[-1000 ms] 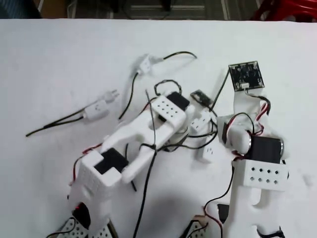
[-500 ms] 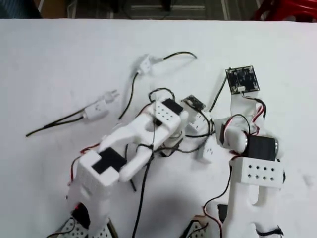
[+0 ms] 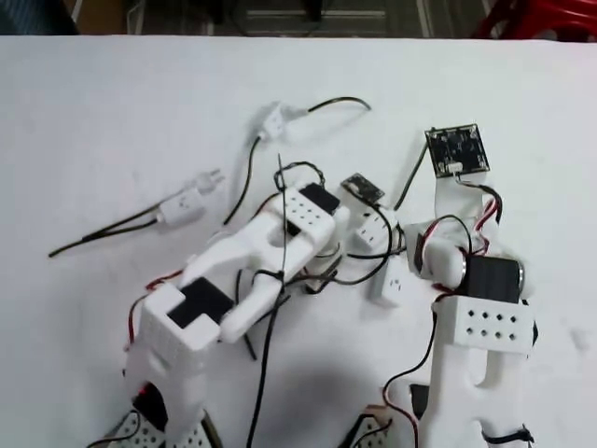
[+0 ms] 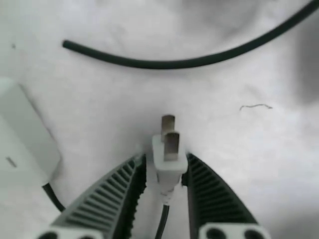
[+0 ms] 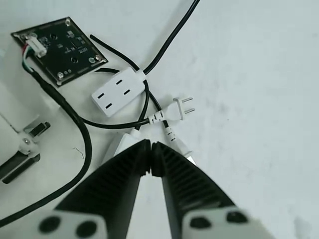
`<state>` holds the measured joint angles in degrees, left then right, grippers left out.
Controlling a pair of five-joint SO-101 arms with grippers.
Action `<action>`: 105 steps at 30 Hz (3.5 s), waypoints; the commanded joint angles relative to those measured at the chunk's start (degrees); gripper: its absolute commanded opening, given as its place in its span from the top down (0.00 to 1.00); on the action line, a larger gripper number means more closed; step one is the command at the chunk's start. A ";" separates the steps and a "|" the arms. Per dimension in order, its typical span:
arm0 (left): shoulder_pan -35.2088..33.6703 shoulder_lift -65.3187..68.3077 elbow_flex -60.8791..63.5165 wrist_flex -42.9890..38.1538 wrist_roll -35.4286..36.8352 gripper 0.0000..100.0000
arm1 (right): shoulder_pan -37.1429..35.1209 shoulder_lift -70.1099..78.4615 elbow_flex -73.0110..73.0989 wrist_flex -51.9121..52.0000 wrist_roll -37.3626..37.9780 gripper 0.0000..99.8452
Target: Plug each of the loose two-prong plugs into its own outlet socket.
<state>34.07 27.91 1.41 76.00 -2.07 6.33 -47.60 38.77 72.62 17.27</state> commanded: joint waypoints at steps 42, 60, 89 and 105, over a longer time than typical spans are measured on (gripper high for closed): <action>2.95 -29.76 21.80 -35.87 7.21 0.98 | 5.05 -12.53 -0.53 -0.40 5.45 0.98; 7.60 -66.15 66.73 -91.69 7.21 0.98 | 2.33 -12.62 -7.38 -0.31 0.26 0.98; 8.04 -101.41 85.80 -96.62 6.77 0.98 | -34.95 -0.22 -44.13 21.85 -5.98 0.98; 7.96 -101.58 85.80 -96.62 6.77 0.98 | -36.79 10.33 -51.25 25.19 -7.65 0.98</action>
<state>41.36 -72.13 87.82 -20.70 4.44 -33.67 -37.41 -11.60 97.49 9.80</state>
